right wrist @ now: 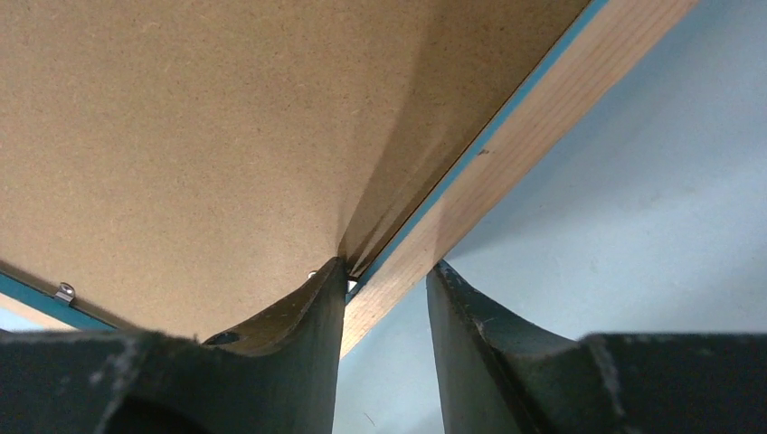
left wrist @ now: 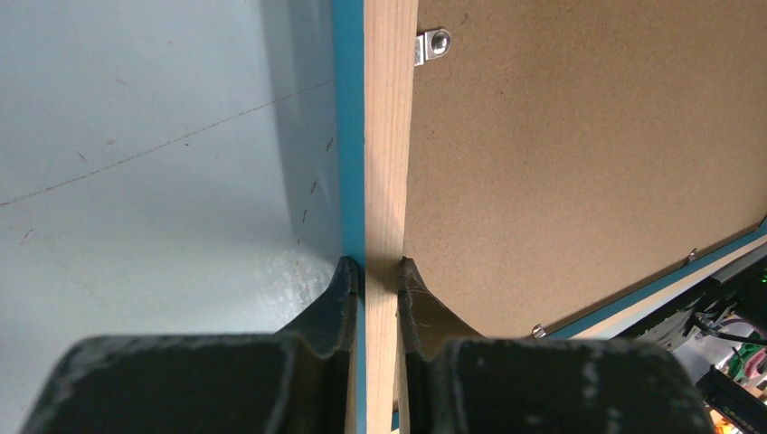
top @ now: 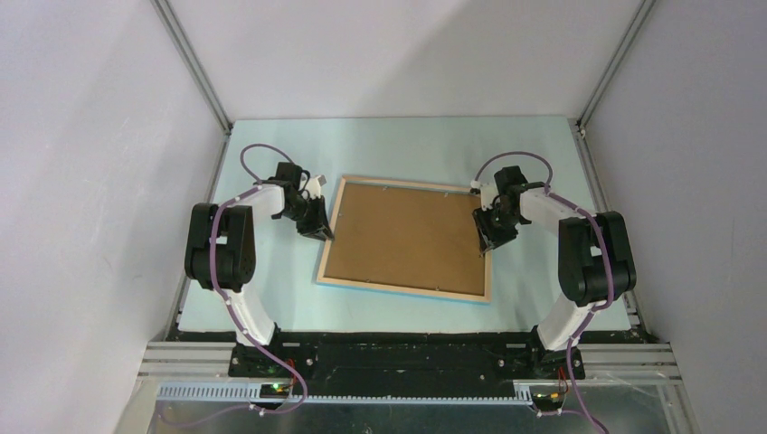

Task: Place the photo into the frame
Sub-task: Install the photo frame at the center of the board.

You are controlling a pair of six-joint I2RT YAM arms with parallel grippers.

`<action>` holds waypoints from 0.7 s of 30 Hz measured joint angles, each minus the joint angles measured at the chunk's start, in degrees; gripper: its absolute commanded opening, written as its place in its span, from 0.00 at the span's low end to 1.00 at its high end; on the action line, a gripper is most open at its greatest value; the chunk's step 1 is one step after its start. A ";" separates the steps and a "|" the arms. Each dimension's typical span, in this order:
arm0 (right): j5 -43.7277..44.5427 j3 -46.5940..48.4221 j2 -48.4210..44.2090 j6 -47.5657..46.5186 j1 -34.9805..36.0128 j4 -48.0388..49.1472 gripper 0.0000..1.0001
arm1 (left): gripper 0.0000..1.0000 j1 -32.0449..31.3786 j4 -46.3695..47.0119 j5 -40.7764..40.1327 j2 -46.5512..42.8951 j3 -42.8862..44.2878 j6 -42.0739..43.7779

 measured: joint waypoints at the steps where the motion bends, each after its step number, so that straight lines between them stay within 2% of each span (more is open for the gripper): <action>1: 0.00 0.00 0.00 -0.09 0.00 -0.02 0.43 | 0.00 0.00 0.00 0.00 0.00 0.00 0.00; 21: -1.22 0.00 0.09 -1.11 -0.44 -0.31 0.44 | 0.00 0.11 0.02 0.22 0.09 0.00 0.00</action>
